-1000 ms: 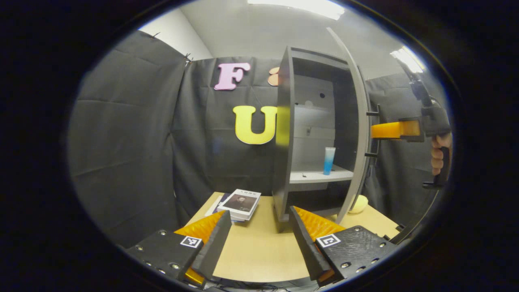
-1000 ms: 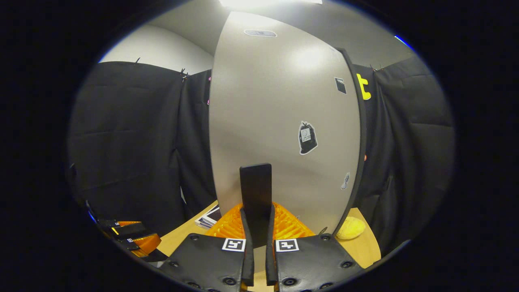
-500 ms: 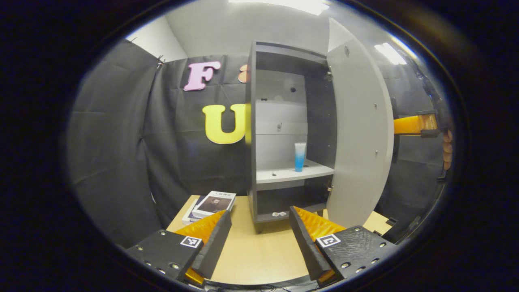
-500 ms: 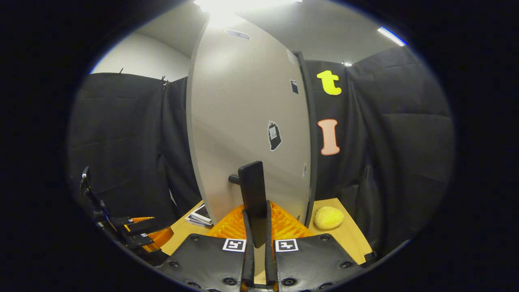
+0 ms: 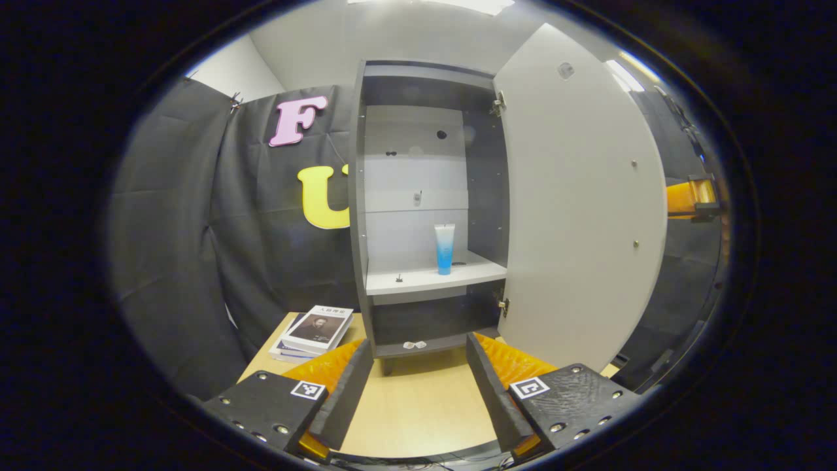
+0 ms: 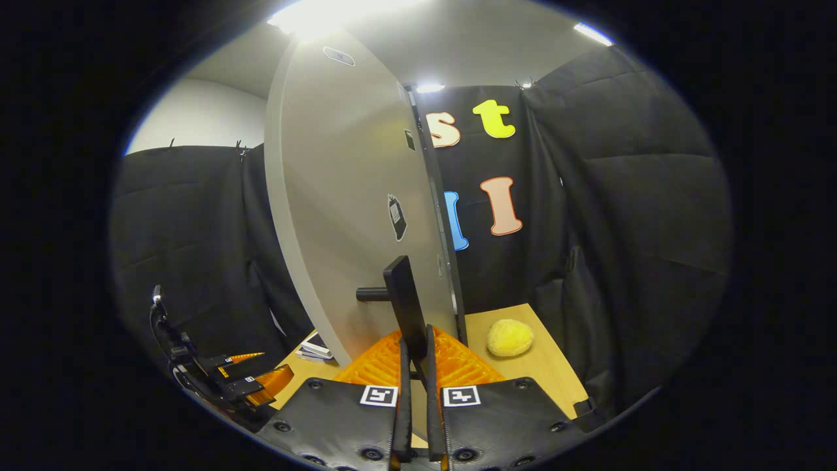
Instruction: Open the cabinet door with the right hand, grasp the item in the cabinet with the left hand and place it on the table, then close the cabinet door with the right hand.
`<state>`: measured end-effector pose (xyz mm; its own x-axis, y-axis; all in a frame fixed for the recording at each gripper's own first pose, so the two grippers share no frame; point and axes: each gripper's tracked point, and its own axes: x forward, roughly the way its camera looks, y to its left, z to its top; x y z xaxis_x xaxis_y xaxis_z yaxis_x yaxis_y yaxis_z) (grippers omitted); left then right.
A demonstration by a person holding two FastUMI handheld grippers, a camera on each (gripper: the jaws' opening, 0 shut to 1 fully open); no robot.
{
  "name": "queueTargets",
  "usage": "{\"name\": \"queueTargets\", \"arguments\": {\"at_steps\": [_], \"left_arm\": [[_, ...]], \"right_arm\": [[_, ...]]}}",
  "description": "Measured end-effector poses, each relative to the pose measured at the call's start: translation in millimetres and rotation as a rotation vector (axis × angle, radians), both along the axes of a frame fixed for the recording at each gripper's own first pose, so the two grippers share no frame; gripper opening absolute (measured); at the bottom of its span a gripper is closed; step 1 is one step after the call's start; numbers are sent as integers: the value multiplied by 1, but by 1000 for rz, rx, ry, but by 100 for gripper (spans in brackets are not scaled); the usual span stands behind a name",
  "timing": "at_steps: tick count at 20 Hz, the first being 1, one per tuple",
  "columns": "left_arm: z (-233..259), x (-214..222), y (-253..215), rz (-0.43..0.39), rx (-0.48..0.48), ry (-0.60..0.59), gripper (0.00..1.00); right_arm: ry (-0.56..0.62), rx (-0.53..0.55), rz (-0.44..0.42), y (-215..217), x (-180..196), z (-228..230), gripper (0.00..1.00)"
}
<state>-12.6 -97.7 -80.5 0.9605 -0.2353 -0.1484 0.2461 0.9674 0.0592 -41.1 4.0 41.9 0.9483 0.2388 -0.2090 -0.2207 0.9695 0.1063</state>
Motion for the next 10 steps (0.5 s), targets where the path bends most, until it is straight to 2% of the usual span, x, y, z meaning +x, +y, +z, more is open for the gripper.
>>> {"name": "queueTargets", "arguments": {"at_steps": [2,3,4,6,7,8,10], "left_arm": [[-1,-1,-14,25,-25,13,87],[-2,-2,-18,42,-34,15,87],[-2,-3,-23,60,-41,17,87],[-3,-6,-31,93,-51,18,87],[-5,-8,-33,114,-52,18,87],[-6,-10,-34,138,-54,21,87],[-11,-17,-34,175,-76,39,87]], "right_arm": [[-14,-59,7,-23,1,0,10],[-22,-86,12,-34,2,1,2],[-28,-104,16,-44,6,2,7],[-27,-70,83,-45,8,5,6],[-21,-39,126,-40,6,3,0],[-23,-25,159,-38,6,3,5],[-40,-50,186,-44,8,3,5]]}}
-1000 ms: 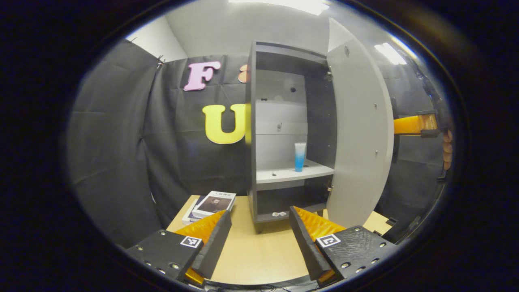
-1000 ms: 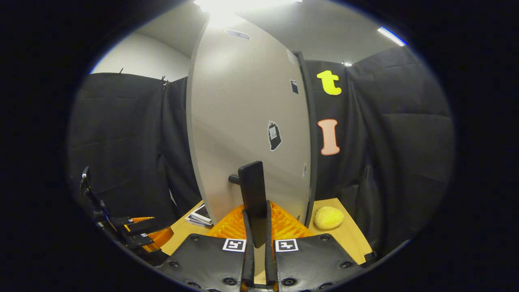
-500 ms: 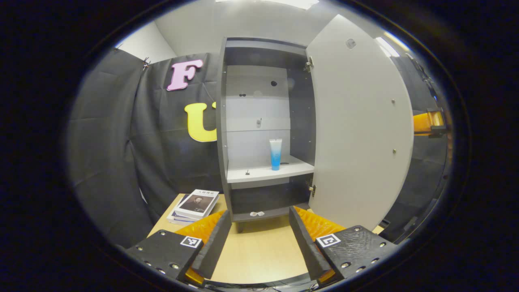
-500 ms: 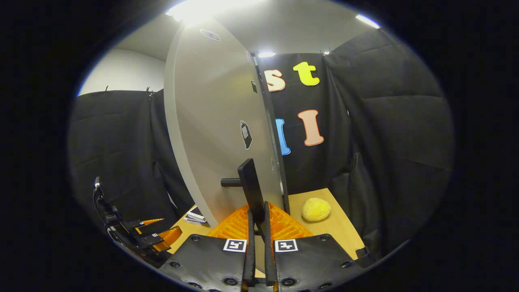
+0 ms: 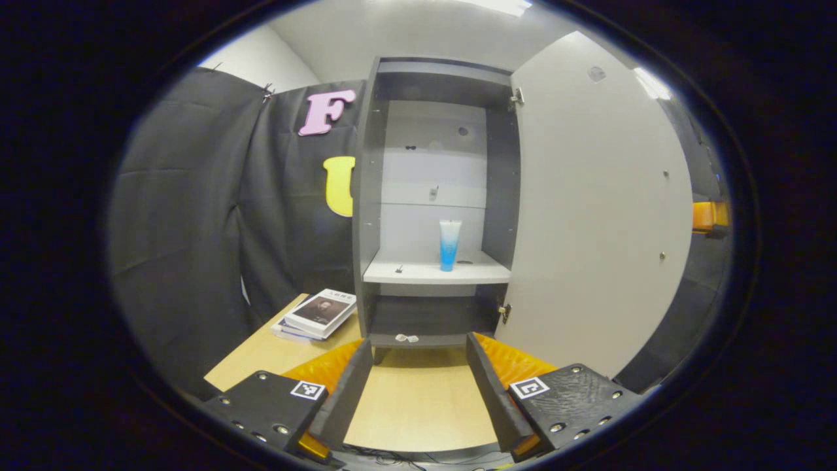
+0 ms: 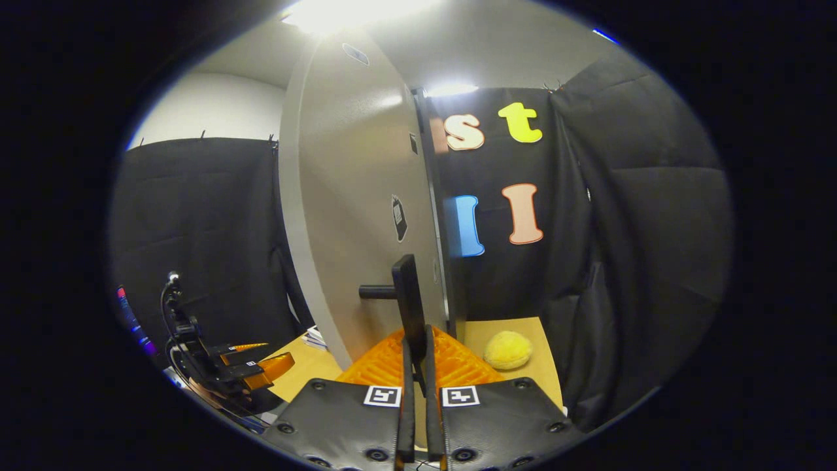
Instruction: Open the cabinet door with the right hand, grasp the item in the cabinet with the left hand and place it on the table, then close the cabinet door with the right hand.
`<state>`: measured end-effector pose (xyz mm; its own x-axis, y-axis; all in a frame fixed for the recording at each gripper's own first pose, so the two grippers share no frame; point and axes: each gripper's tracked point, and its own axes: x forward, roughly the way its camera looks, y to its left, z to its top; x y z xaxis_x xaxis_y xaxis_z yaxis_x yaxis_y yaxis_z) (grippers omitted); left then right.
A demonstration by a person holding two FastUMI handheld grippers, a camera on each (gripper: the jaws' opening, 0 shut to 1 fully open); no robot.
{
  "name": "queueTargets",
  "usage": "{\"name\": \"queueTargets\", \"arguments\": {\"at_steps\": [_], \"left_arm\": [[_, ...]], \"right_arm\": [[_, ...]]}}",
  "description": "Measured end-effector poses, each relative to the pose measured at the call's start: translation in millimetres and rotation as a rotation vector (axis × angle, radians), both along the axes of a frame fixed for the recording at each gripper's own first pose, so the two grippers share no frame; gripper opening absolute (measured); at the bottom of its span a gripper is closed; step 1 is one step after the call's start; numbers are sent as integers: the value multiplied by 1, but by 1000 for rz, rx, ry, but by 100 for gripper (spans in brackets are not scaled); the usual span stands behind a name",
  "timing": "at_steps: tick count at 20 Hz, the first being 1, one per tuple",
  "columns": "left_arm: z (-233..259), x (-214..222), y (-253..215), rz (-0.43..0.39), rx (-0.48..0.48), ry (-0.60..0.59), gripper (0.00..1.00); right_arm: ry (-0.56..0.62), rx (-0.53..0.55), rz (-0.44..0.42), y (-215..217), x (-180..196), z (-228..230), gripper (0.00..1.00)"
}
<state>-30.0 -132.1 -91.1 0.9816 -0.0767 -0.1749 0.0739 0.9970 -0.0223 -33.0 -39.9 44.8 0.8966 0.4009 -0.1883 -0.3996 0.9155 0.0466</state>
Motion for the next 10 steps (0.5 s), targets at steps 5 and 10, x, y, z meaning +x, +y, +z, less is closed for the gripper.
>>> {"name": "queueTargets", "arguments": {"at_steps": [5,10], "left_arm": [[11,-5,27,72,-80,6,87],[22,6,69,67,-21,1,87]], "right_arm": [[16,43,19,-5,-16,-8,8],[42,49,-96,-20,-41,-12,3]]}}
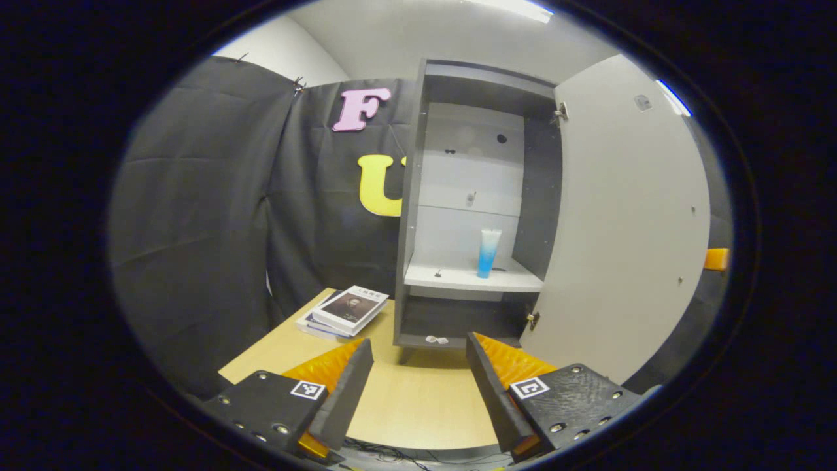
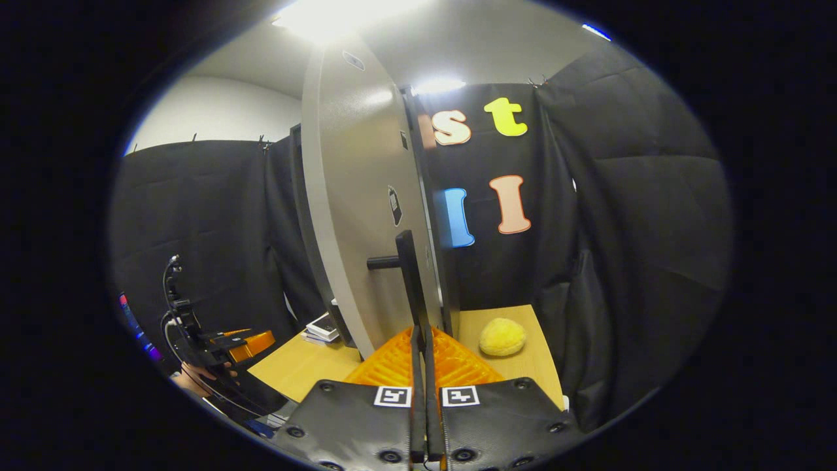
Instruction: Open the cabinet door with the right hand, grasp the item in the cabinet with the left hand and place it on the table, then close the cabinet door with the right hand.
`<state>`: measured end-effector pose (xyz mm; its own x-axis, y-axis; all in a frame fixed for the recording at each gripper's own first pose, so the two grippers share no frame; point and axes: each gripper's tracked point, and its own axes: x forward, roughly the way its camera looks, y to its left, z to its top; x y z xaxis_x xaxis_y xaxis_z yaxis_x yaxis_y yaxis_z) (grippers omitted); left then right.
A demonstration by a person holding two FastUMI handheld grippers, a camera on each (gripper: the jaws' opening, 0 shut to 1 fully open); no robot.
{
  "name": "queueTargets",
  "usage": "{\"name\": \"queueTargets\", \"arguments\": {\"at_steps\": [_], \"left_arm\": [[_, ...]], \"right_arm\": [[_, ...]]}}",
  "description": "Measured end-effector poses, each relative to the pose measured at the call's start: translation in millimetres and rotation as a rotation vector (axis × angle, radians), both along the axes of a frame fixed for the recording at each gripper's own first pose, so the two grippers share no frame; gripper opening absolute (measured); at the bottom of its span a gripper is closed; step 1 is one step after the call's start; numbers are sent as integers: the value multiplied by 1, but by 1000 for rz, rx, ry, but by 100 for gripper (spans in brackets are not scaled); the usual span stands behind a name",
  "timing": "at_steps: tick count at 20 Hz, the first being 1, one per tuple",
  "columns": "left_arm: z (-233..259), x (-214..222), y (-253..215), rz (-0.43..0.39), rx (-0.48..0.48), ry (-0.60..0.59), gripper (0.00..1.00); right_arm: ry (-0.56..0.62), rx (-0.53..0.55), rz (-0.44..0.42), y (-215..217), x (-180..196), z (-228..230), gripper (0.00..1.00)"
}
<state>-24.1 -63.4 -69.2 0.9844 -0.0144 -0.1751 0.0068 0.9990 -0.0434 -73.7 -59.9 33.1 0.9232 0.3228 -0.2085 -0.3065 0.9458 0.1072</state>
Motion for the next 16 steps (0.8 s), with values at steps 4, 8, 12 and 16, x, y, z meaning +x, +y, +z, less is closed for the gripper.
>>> {"name": "queueTargets", "arguments": {"at_steps": [4,8,12,16], "left_arm": [[16,13,12,-53,-10,-36,87],[31,34,-4,-154,-13,-45,87],[53,68,-31,-209,-16,-99,87],[61,119,-58,-236,-16,-123,87]], "right_arm": [[-34,-44,-141,-27,-18,6,2],[-80,-81,-288,-59,-9,14,14],[-125,-132,-368,-83,21,19,26],[-142,-116,-362,-87,69,15,70]]}}
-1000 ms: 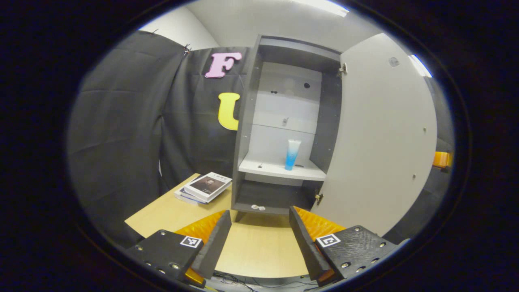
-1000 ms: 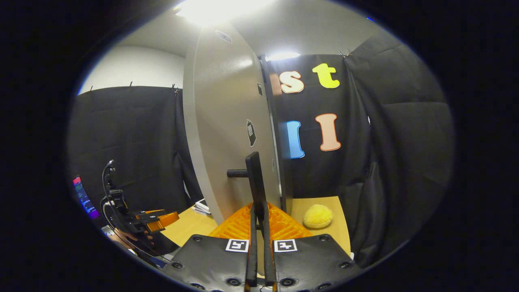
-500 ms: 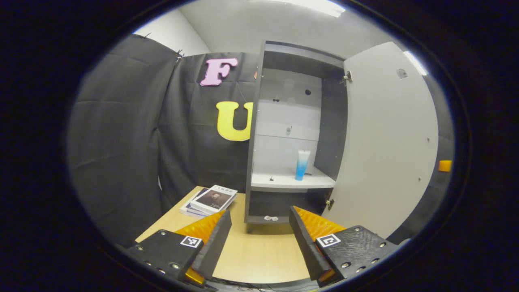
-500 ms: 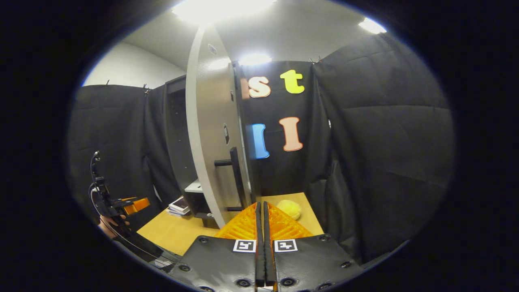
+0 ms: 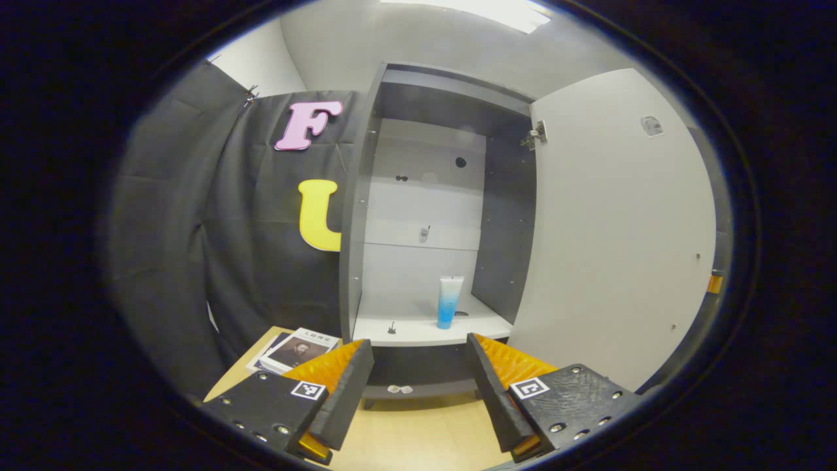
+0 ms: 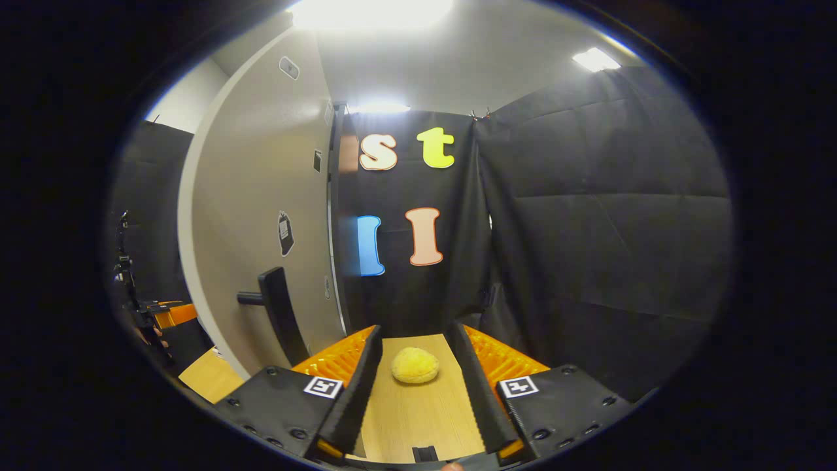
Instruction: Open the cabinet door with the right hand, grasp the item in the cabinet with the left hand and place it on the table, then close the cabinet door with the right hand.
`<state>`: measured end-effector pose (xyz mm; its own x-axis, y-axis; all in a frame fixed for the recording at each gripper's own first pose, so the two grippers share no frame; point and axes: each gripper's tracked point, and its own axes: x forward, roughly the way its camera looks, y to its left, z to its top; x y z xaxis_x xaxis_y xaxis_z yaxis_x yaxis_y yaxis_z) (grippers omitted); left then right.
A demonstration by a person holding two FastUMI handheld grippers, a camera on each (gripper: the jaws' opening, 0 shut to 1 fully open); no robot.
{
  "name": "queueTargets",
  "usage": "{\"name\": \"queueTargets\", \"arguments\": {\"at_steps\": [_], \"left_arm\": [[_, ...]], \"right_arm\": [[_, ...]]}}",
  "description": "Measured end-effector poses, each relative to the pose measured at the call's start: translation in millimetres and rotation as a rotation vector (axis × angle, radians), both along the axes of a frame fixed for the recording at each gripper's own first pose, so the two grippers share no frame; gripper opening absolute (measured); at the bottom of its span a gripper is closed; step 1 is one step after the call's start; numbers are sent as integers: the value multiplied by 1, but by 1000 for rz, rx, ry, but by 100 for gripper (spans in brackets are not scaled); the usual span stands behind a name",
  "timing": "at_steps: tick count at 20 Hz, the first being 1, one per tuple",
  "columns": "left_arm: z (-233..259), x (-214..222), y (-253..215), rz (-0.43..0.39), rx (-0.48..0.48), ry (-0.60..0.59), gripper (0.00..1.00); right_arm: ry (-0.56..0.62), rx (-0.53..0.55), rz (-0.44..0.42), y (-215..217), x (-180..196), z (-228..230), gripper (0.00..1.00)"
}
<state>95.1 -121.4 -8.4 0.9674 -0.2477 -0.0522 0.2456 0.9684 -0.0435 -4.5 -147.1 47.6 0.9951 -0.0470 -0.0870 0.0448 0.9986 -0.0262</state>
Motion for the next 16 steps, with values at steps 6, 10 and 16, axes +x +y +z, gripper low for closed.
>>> {"name": "queueTargets", "arguments": {"at_steps": [6,10,16], "left_arm": [[-6,86,-46,-22,-46,19,87],[-8,133,-76,-38,-55,17,87],[-23,189,-101,-31,-87,34,87]], "right_arm": [[-58,18,-88,-49,73,3,99],[-27,31,-116,-76,107,-11,98],[41,34,-111,-90,137,-37,98]]}}
